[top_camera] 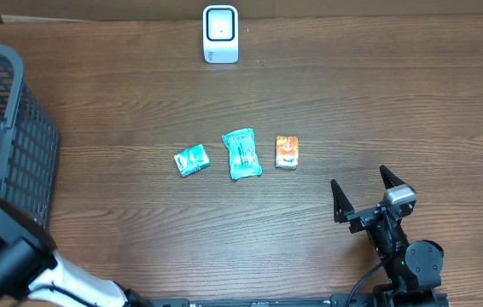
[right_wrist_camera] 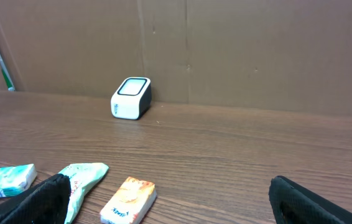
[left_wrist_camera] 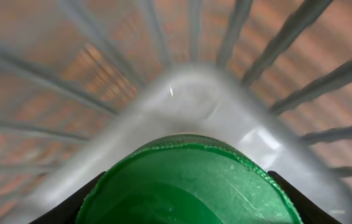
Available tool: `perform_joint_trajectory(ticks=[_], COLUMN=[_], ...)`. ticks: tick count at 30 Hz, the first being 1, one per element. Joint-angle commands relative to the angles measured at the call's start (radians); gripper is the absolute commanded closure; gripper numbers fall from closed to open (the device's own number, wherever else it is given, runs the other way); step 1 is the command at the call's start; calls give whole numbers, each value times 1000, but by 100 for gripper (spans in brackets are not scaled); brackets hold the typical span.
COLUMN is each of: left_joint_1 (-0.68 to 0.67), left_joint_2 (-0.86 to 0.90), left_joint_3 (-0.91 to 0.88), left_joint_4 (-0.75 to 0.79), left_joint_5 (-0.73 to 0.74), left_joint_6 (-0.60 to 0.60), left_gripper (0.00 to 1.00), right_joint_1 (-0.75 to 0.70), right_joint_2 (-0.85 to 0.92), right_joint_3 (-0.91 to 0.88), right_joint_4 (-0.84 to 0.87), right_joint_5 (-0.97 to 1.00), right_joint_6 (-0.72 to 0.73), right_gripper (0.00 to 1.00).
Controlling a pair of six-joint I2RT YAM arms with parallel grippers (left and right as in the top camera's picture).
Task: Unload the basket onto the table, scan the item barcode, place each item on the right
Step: 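Reach the left gripper into the basket and grasp the green-lidded jar, then set the green-lidded jar on the table left of the Kleenex pack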
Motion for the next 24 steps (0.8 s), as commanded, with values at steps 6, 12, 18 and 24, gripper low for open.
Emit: perform_joint_trajectory(ticks=[6,12,18,24], left_joint_1=[-12,-61,-192,-397], left_joint_2=[-344,-513,-605,-575], left_joint_3=[10,10,10,10], left_joint_4=[-2,-2,-39,-199], left_joint_5=[56,290,465,459], left_joint_6=[-235,-261,-267,-225], left_gripper=[45,44,44,43], right_joint_1=[4,4,4,4], right_joint_2=[-11,-11,-11,-11], right_joint_3=[-10,-10,-10,-10], right_joint_4=[3,3,3,3], right_joint_5=[0,0,0,0], right_joint_6=[2,2,2,2], right_gripper=[0,0,0,0])
